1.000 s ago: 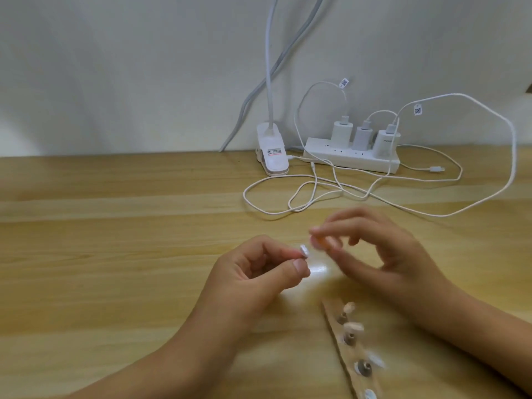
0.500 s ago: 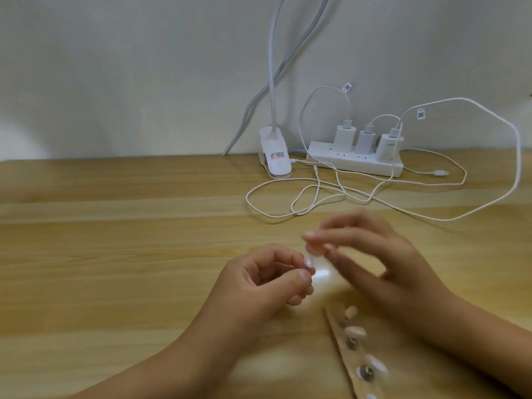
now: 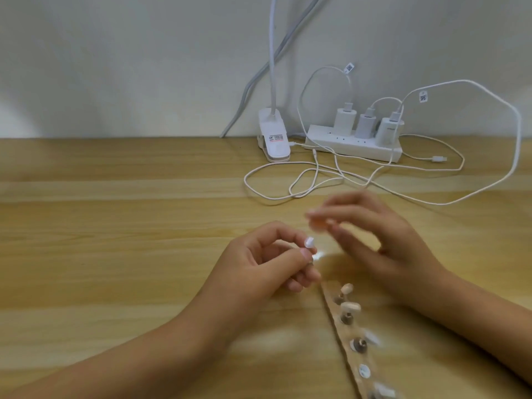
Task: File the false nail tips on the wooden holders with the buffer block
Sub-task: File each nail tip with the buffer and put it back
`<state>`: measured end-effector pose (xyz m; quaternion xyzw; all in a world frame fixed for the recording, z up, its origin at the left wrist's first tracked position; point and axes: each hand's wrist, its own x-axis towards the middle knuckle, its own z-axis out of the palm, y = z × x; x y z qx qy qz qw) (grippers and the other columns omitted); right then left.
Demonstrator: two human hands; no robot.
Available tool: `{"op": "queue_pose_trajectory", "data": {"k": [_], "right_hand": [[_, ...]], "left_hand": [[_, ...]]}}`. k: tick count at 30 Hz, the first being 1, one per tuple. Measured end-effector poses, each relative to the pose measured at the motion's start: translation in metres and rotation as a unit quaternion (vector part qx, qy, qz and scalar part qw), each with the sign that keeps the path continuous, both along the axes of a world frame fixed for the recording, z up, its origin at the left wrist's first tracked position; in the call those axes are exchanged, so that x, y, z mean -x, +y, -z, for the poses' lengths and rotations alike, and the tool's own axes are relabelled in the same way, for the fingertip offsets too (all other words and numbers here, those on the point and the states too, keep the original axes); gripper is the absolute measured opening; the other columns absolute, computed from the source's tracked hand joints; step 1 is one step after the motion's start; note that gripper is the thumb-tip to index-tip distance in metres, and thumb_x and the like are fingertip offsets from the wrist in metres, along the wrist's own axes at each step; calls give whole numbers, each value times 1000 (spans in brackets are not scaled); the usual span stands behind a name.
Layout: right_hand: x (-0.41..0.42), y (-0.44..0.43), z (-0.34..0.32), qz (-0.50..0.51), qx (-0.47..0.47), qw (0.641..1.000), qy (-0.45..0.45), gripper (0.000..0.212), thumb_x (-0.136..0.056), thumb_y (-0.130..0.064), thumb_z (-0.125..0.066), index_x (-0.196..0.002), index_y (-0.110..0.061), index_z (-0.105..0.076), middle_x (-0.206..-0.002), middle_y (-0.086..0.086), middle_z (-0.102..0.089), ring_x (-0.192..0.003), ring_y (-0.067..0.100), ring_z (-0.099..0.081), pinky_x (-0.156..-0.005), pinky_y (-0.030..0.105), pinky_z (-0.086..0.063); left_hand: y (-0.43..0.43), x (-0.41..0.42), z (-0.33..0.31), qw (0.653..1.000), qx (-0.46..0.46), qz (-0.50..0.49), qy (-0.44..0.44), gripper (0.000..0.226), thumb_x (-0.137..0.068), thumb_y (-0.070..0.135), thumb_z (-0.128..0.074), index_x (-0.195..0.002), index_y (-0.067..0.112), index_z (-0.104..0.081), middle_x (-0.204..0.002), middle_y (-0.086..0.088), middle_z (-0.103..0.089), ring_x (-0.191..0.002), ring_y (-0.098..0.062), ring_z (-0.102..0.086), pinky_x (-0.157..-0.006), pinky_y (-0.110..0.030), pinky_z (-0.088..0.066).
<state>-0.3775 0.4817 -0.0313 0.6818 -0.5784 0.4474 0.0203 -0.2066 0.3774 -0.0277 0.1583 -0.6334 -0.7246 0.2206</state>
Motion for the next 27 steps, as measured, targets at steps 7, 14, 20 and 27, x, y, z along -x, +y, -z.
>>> {"op": "queue_pose_trajectory", "data": {"k": [7, 14, 20, 27], "right_hand": [[1, 1, 0, -5, 20, 999, 43, 26, -96, -5, -59, -122, -8, -62, -111, 5, -60, -108, 20, -61, -95, 36, -48], [0, 1, 2, -23, 7, 999, 32, 28, -96, -2, -54, -121, -14, -61, -116, 3, -59, -114, 17, -58, -100, 34, -45], [0, 4, -2, -33, 28, 999, -12, 27, -97, -2, -52, -120, -12, -61, -115, 5, -58, -113, 25, -60, -98, 37, -46], [1, 0, 0, -53, 8, 997, -48, 28, -98, -4, -53, -122, -15, -62, -118, 4, -59, -115, 26, -59, -98, 40, -47]], "left_hand": [[-1, 0, 1, 1000, 7, 1, 11, 8, -79, 12, -63, -78, 14, -71, -66, -6, -69, -60, -10, -60, -57, -16, -48], [-2, 2, 2, 1000, 5, -9, 3, 10, -74, 17, -62, -76, 12, -71, -63, -2, -68, -56, -7, -58, -57, -14, -47], [-2, 1, 4, 1000, 19, -5, 1, 12, -75, 19, -64, -73, 23, -75, -63, 0, -68, -57, -6, -60, -56, -15, -46], [-3, 2, 5, 1000, 22, 4, 5, 14, -78, 19, -61, -73, 19, -75, -62, 2, -66, -57, -6, -58, -57, -15, -46]]}}
